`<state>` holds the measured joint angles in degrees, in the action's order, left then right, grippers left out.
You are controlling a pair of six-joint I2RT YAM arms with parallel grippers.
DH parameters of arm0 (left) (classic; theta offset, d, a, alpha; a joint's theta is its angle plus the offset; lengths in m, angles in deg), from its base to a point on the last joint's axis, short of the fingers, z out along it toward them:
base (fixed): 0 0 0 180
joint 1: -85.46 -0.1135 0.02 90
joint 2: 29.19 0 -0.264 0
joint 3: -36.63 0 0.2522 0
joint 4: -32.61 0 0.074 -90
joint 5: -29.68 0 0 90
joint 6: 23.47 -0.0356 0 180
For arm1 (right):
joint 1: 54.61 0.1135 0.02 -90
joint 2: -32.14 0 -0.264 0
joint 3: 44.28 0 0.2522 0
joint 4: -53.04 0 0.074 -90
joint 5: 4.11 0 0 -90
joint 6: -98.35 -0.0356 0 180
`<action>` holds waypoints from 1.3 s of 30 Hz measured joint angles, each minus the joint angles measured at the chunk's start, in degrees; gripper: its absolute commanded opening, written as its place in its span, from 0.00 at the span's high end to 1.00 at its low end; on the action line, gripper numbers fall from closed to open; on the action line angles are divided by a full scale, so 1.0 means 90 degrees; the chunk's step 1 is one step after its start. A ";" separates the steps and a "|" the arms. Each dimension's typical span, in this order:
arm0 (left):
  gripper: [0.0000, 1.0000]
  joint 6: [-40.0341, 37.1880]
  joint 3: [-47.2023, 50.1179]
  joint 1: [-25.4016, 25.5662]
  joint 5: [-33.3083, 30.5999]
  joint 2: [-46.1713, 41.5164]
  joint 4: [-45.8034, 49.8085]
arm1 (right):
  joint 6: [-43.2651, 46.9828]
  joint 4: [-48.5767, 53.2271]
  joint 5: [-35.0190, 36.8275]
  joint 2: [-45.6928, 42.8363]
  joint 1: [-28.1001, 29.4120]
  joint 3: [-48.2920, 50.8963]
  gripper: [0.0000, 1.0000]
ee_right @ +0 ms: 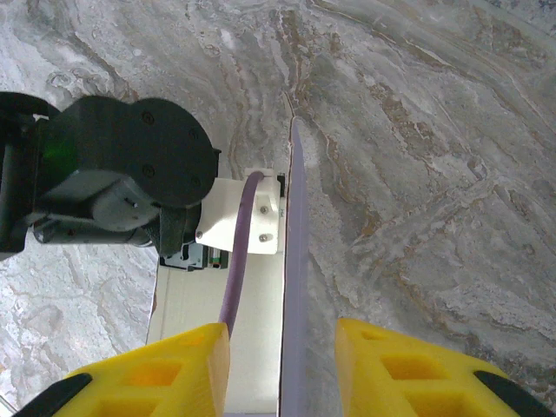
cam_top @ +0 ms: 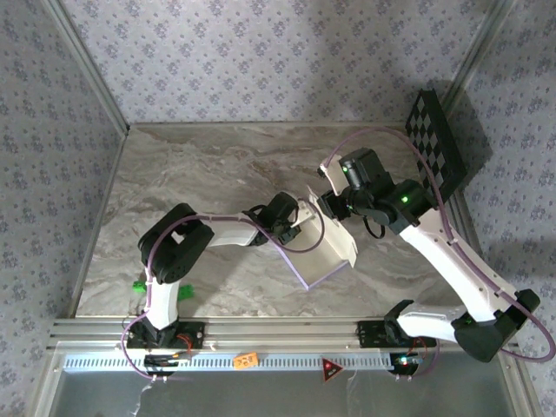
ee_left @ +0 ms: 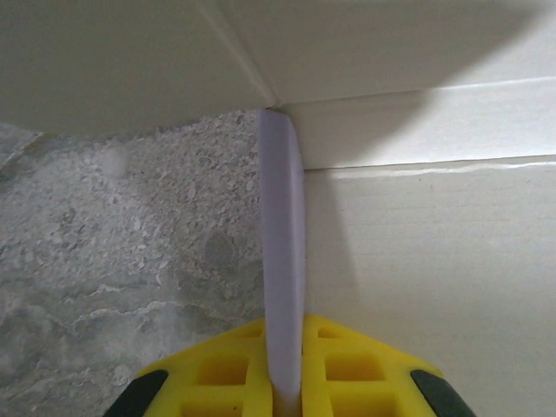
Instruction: Fold the paper box
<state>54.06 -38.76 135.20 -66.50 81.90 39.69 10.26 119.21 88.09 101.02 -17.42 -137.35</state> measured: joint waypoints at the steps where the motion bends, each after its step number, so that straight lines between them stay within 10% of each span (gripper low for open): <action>1: 0.97 0.0019 0.0015 0.0022 -0.0097 -0.0002 -0.0010 | 0.0000 0.0000 0.0002 -0.0007 0.0010 0.0000 0.62; 19: 0.69 0.2992 0.1297 -0.0748 -0.2404 -0.0959 0.0415 | -0.0250 -0.0304 0.0289 -0.0359 0.0039 0.0170 0.60; 24: 0.47 0.3645 0.1695 -0.0906 -0.2159 -0.1486 0.0704 | -0.0335 -0.0342 0.0287 -0.0362 0.0039 0.0321 0.60; 39: 0.40 0.3959 0.2115 -0.0872 -0.0476 -0.3572 0.1438 | -0.0950 -0.1277 0.0141 -0.0493 -0.0100 0.1260 0.53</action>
<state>89.69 -19.72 127.35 -70.78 49.75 52.63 1.71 107.71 89.36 96.59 -18.32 -126.01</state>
